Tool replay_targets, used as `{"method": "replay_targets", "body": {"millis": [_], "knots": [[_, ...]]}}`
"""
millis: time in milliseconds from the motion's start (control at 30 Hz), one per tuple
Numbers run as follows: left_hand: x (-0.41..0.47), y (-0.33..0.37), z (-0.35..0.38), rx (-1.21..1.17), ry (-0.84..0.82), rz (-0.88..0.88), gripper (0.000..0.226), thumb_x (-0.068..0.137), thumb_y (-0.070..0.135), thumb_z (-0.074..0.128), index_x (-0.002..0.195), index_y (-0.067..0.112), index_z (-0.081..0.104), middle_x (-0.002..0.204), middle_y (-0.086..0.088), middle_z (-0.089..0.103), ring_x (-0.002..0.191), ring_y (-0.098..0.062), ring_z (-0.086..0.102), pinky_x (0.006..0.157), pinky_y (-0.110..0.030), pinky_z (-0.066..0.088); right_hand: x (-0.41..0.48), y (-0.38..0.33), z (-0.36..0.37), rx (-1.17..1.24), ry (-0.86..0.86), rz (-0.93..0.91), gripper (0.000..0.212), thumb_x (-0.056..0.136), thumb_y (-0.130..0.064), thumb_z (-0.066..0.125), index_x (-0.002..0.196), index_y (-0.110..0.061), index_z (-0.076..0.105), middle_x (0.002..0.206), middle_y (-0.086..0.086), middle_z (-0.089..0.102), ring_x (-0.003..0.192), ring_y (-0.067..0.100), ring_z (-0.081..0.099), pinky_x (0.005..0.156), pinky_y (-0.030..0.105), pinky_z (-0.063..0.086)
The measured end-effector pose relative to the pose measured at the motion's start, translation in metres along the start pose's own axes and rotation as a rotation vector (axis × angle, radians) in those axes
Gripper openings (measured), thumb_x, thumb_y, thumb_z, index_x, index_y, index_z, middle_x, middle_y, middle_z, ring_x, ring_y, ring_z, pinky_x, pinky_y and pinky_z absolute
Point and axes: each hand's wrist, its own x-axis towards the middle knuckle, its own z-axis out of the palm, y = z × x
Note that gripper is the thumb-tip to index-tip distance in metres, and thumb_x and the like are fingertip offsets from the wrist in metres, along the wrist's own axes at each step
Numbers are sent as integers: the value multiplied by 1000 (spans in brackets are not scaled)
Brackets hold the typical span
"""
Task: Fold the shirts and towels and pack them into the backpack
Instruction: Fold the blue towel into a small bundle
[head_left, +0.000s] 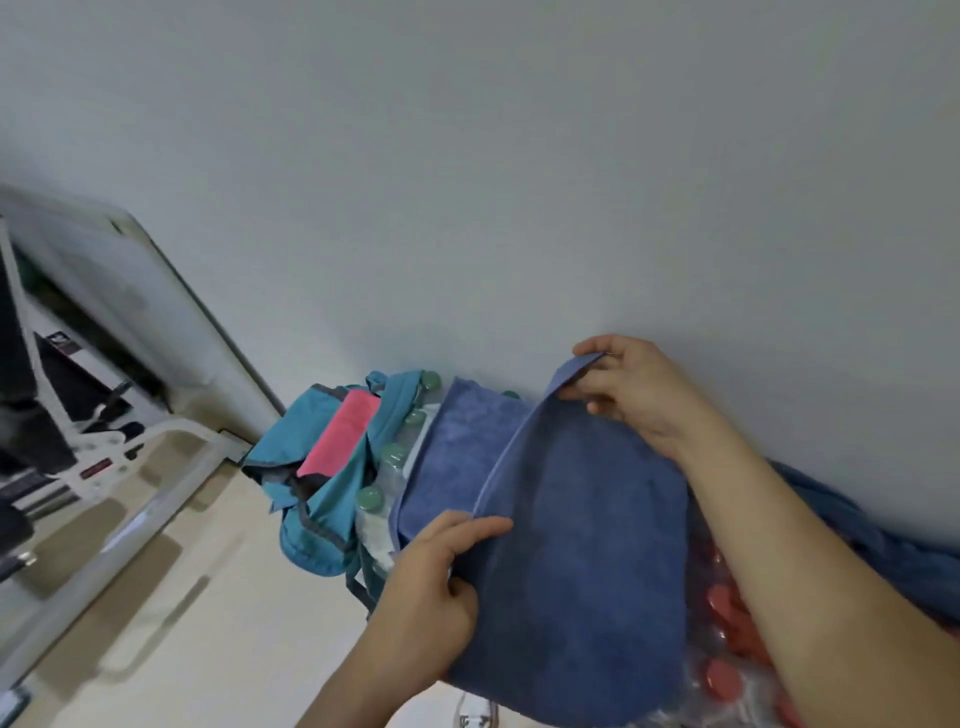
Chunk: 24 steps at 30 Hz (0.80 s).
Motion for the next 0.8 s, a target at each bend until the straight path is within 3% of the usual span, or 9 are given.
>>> {"method": "replay_targets", "body": {"millis": [133,233,333,400,467,600,667,800], "knots": [[5,-43,-27,47,64,-74,72,52,0,34,104,42,61,108,27,53,96,7,54,76,-6,38,42,16,54,-346,97,-65,24,89,5,47,86,-17,57,84,12,70,63,13,66,45,17,47],[6,-67,-36,86,12,-128,76,53,2,33,112,47,54,110,27,56,104,8,51,88,-10,40,68,29,84,-583,153,-164,22,87,-4,54,77,-23,61,82,5,72,74,20,67,72,32,56],[8,-80,-45,183,-92,-215,78,61,7,36,127,47,43,122,26,48,112,3,49,90,-7,35,80,39,105,-792,129,-200,14,88,-10,58,91,-19,68,95,2,66,89,20,61,84,29,48],[9,-87,-49,246,-143,-251,78,66,9,38,135,44,32,122,18,52,110,-10,55,83,-16,39,86,46,116,-835,126,-216,12,88,-12,59,92,-18,68,100,6,60,90,22,58,83,31,47],[9,-95,-51,250,-158,-278,71,70,11,37,131,46,29,117,12,60,101,-16,59,76,-23,42,92,54,124,-862,128,-224,10,89,-14,59,92,-17,68,102,8,58,91,23,58,81,30,46],[19,-109,-53,217,24,-342,24,87,30,35,101,49,38,84,12,68,75,-14,63,68,-34,48,96,70,131,-867,75,-209,9,91,-14,57,95,-13,65,104,6,62,94,20,56,79,26,40],[27,-113,-52,288,108,-359,6,93,39,44,96,45,45,76,8,69,72,-16,64,67,-38,49,95,76,131,-857,59,-219,6,91,-14,58,92,-15,63,101,3,63,92,16,55,78,24,38],[53,-104,-48,567,57,-434,30,91,57,41,102,30,50,86,2,69,85,-22,65,67,-34,50,95,85,130,-801,89,-244,10,89,-11,59,85,-20,60,94,-2,62,87,12,54,73,15,32]]}}
